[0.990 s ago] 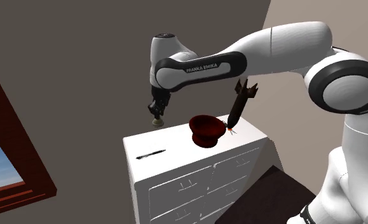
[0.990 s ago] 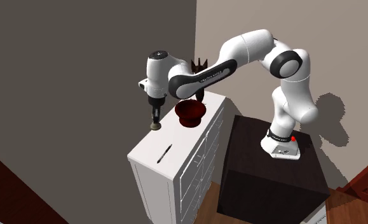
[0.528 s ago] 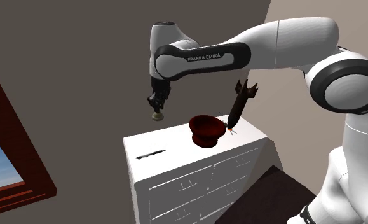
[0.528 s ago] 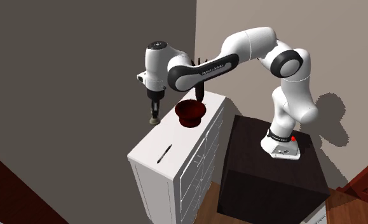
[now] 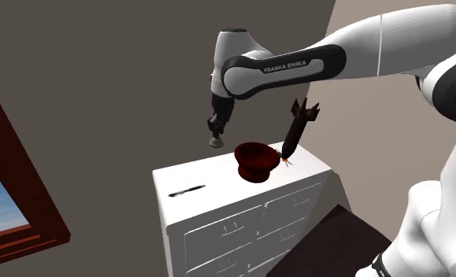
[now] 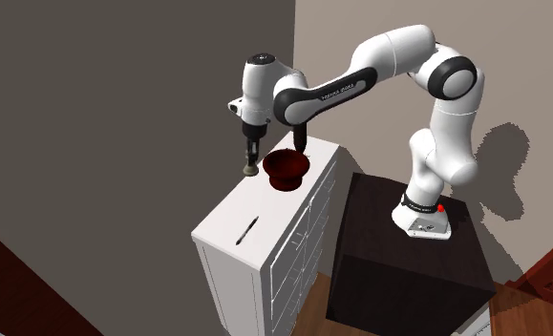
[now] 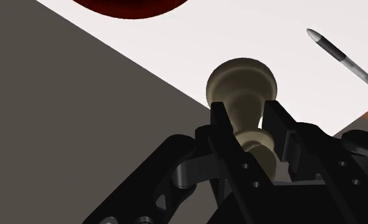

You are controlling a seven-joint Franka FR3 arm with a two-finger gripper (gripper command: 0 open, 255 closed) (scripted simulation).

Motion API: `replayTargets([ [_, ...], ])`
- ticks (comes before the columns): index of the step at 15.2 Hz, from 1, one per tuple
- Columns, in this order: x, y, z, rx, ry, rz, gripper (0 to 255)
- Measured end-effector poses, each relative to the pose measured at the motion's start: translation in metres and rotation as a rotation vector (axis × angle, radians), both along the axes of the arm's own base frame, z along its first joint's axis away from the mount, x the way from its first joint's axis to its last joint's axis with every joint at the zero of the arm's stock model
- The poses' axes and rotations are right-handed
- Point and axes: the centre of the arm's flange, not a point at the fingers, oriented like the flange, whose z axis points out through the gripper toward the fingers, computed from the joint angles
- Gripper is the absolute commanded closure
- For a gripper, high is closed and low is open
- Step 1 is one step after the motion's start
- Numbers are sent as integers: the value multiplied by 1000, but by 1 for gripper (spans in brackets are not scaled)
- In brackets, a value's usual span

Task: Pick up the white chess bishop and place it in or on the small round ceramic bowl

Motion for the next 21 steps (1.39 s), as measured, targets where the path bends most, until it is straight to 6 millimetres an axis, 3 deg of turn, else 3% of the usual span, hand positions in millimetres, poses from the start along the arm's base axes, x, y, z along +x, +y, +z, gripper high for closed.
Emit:
replayTargets([
  [9, -66, -99, -13, 1, 0, -1, 255],
  [18, -69, -108, -58, 1, 0, 1, 255],
  [21, -70, -109, -64, 0, 1, 0, 255],
])
